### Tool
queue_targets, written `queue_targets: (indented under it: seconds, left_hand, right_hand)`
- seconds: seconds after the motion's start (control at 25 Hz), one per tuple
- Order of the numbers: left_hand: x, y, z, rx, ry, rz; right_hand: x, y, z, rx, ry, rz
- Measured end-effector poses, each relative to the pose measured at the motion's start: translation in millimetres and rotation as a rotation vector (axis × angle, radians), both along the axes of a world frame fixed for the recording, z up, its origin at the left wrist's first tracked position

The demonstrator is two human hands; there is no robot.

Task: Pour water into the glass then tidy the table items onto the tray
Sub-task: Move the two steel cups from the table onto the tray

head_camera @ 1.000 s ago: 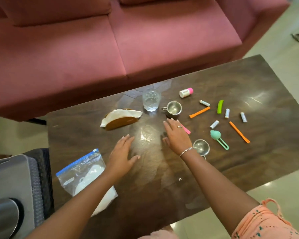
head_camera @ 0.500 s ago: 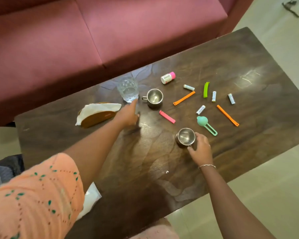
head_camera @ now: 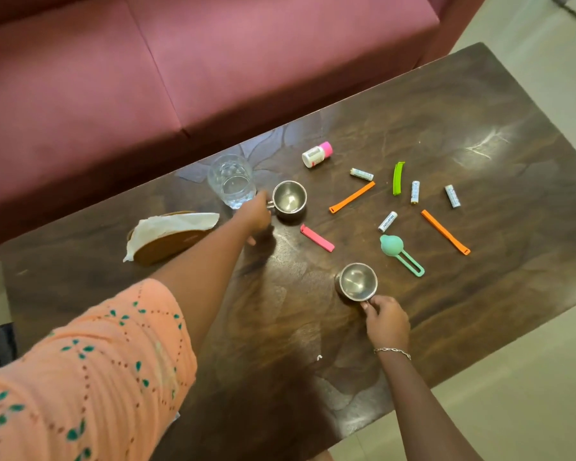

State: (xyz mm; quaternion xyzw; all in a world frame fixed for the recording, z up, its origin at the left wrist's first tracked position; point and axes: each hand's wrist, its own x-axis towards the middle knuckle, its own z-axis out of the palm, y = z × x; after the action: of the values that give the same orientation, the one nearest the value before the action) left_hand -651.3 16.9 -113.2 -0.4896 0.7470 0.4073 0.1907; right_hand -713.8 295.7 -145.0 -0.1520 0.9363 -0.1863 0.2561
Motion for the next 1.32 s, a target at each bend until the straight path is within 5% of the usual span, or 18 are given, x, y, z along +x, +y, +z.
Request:
queue_targets:
  seconds: [0.36,0.6,0.8,1.32]
  left_hand:
    - [16.0,36.9,3.6,0.313,0.297,0.535]
    - [108.4,68.5,44.4,0.566,0.516,0.764]
    - [221.2,56.2,61.3,0.508,0.596,0.949]
    - [523.9,-27.5,104.4,0.214,0.652,1.353]
  right_hand:
    - [5.5,-6.1,9.5,-0.280,-0.325,-0.302]
    - [57.2,-42.8,38.4,-0.450,-0.443,-0.329]
    - [139.9,-96.9,63.1,-0.587,-0.543,-0.282]
    - [402.1,-239.0,90.3,-0.553,-0.726,0.133]
